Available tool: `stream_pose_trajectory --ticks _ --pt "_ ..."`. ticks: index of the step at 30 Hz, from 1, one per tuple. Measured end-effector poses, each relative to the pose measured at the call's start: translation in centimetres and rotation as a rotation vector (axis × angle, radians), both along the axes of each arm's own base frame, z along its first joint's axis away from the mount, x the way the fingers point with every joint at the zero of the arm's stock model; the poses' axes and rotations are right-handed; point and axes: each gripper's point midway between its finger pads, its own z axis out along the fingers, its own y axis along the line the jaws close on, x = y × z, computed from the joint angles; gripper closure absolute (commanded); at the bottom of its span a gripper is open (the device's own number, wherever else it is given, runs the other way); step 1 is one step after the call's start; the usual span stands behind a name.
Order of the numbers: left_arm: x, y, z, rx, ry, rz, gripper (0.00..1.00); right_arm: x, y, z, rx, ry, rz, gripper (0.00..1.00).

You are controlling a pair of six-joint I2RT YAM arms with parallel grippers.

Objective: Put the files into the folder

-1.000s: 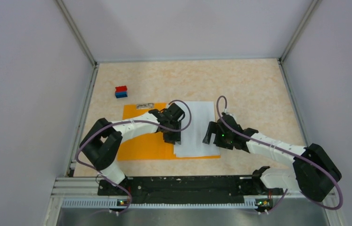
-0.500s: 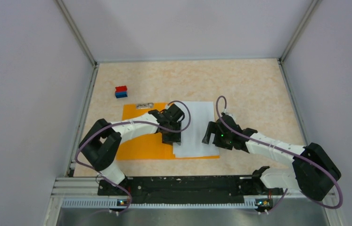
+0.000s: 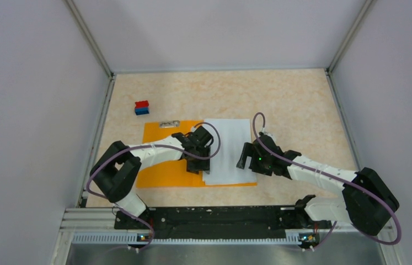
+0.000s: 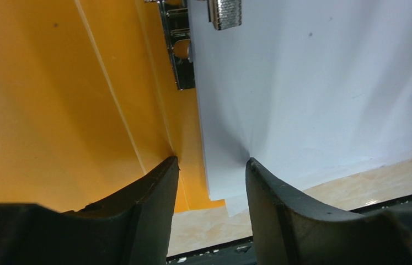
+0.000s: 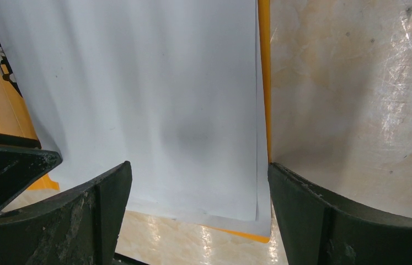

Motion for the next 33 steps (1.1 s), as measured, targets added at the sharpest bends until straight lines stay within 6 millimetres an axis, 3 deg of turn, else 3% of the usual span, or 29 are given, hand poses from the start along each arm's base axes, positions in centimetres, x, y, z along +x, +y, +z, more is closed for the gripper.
stream_pose_trajectory --ticks 20,33 --pt "0.0 -2.4 0.0 -0.130 0.023 -0.003 0.46 -0.4 0.5 -0.1 -0.041 -0.005 0.013 0.07" --pt "0.0 -2.7 0.1 -0.149 0.025 -0.001 0.46 -0.7 0.7 -0.2 -0.091 0.007 0.025 0.07"
